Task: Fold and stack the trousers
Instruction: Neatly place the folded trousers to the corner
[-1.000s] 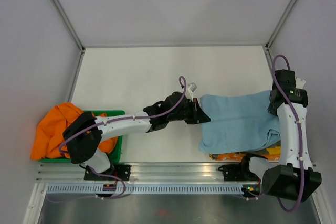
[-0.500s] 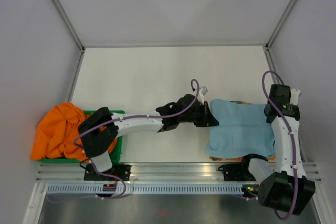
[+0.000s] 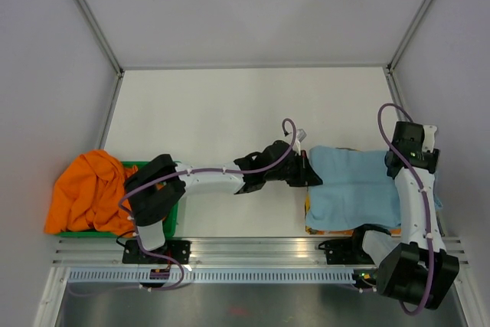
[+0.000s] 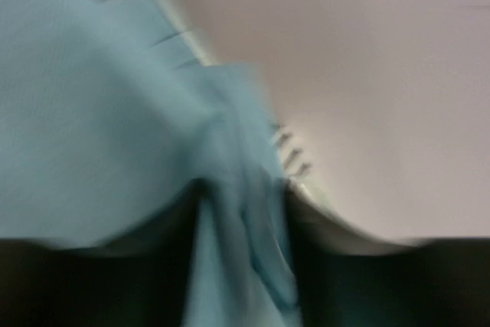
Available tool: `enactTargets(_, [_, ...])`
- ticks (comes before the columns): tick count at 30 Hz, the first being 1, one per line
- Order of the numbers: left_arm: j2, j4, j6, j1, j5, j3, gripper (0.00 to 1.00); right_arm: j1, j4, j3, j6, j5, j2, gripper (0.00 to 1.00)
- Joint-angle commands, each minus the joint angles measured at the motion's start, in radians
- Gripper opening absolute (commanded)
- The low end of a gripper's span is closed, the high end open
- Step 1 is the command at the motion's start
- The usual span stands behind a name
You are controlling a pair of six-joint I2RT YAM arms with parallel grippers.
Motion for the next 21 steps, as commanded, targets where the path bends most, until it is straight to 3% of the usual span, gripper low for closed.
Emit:
enactTargets(1, [0.004, -0.161, 0.044, 0.024, -0.02, -0.016, 0.02, -0.058, 0.124, 0.082, -0.045, 0.362, -0.009, 0.62])
enactTargets(2, [0.004, -0.166, 0.051, 0.024, -0.02, -0.016, 0.02, -0.058, 0.112, 0.108, -0.032, 0.361, -0.014, 0.79])
enactTargets(3, [0.006, -0.186, 0.061, 0.024, -0.018, -0.003, 0.13, -0.057, 0.082, 0.171, -0.023, 0.361, -0.011, 0.94])
enactTargets(6, [0.02, -0.289, 0.124, 0.024, 0.017, 0.068, 0.85, -0.046, 0.013, 0.315, 0.012, 0.3, 0.001, 0.98])
enactTargets(7, [0.017, -0.333, 0.159, 0.024, 0.004, 0.082, 0.97, -0.04, -0.007, 0.358, 0.044, 0.275, 0.009, 0.98])
enactTargets(12, [-0.133, -0.402, 0.239, 0.055, -0.061, 0.056, 1.0, 0.001, -0.041, 0.613, 0.063, 0.074, 0.038, 0.98])
enactTargets(16, [-0.273, -0.465, 0.291, 0.12, -0.07, 0.025, 0.98, 0.066, -0.019, 0.711, 0.098, -0.099, 0.061, 0.98])
enactTargets(19, [-0.379, -0.491, 0.327, 0.221, -0.038, 0.007, 0.99, 0.105, 0.021, 0.728, 0.141, -0.24, 0.072, 0.98])
enactTargets(21, [-0.413, -0.505, 0.34, 0.35, 0.008, 0.011, 1.0, 0.135, 0.035, 0.739, 0.193, -0.308, 0.084, 0.98])
